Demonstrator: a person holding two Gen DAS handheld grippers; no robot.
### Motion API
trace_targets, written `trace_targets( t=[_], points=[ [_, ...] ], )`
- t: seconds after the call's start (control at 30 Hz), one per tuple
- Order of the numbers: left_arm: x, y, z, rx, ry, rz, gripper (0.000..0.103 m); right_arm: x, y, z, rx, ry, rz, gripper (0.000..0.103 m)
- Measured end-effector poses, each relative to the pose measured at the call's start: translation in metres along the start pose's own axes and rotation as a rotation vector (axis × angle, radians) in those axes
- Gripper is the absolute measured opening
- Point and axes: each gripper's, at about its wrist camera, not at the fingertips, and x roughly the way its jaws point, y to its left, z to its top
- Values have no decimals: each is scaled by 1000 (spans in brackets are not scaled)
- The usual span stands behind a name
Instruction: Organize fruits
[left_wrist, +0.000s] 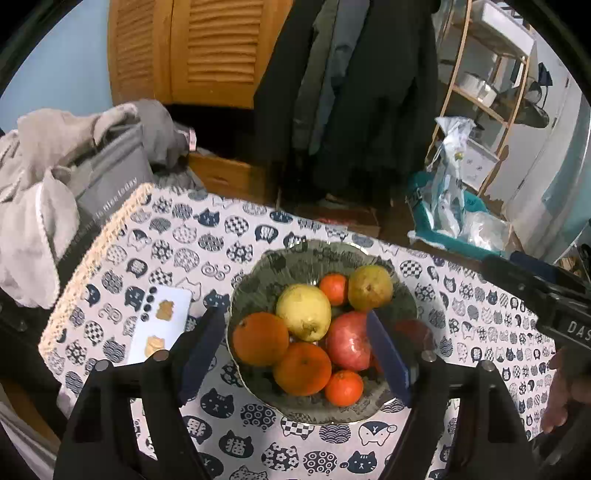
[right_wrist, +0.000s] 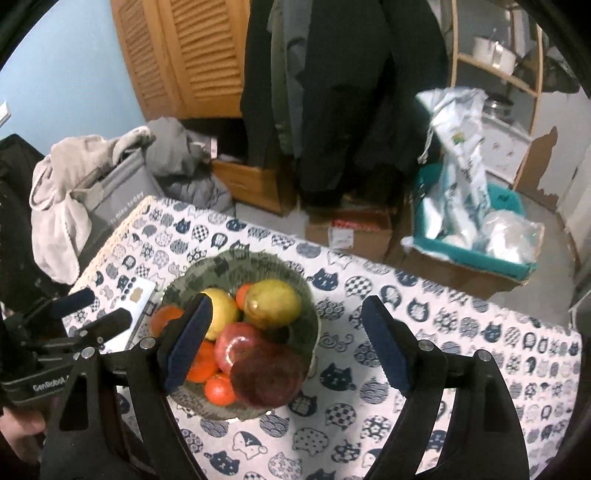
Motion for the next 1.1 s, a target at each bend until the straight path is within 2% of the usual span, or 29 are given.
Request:
trace_targets(
  t=[0.1,0.2,0.47,0.83,1.1],
  points=[
    [-16,-1,3,-1,-35,0,80,-21,-1,1,-6,-30,-16,83],
    [-32,-6,6,7,-72,-6,85,-41,-1,2,-13,-61,-28,83],
    [-77,-26,13,74,-173,8,89,-90,-6,3,-23,-158,-78,84],
    [-136,-47,20,112,-338,-16,102,-151,-21,-4,-5,-288,-97,84],
    [-163,-60,22,136,-401,-14,102,-184,-26,-14,-3,-368,-142,85]
  ],
)
